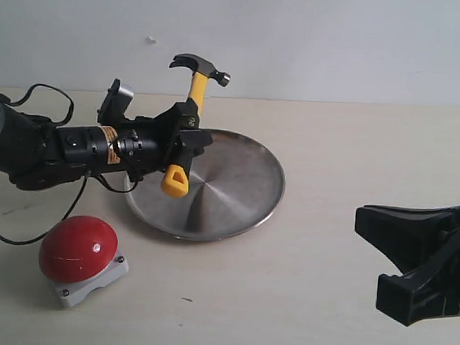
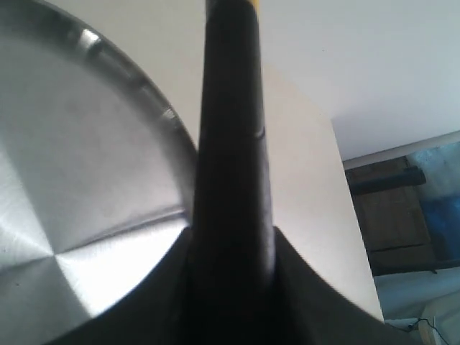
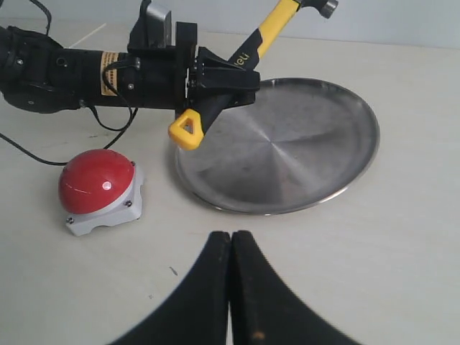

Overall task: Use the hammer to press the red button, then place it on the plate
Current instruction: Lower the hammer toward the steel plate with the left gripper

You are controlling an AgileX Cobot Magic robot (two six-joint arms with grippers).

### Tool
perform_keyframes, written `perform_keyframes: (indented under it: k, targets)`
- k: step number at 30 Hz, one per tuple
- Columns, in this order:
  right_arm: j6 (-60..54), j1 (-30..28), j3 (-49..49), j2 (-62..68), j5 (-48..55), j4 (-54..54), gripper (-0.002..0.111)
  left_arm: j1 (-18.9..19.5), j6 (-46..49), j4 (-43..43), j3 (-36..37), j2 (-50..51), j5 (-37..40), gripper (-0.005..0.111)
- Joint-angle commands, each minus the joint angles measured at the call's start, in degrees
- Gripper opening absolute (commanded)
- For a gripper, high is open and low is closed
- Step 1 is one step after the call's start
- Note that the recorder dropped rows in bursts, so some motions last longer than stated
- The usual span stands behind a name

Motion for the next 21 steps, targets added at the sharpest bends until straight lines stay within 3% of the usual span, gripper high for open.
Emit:
perform_keyframes:
  k: [1, 9, 21]
  targets:
    - [0.0, 0.1, 0.3, -0.2, -0.9, -0.2, 0.0, 0.0, 1.1, -1.4, -2.1, 1.2, -3.1, 0.0]
    - [0.0, 0.1, 0.3, -0.2, -0.9, 0.0, 0.0, -0.2, -0.5, 3.9, -5.3, 1.7, 5.2, 0.0]
    - [0.0, 0.1, 0.3, -0.2, -0.9, -0.2, 0.0, -1.9, 0.2, 1.3, -5.3, 1.8, 12.2, 0.0]
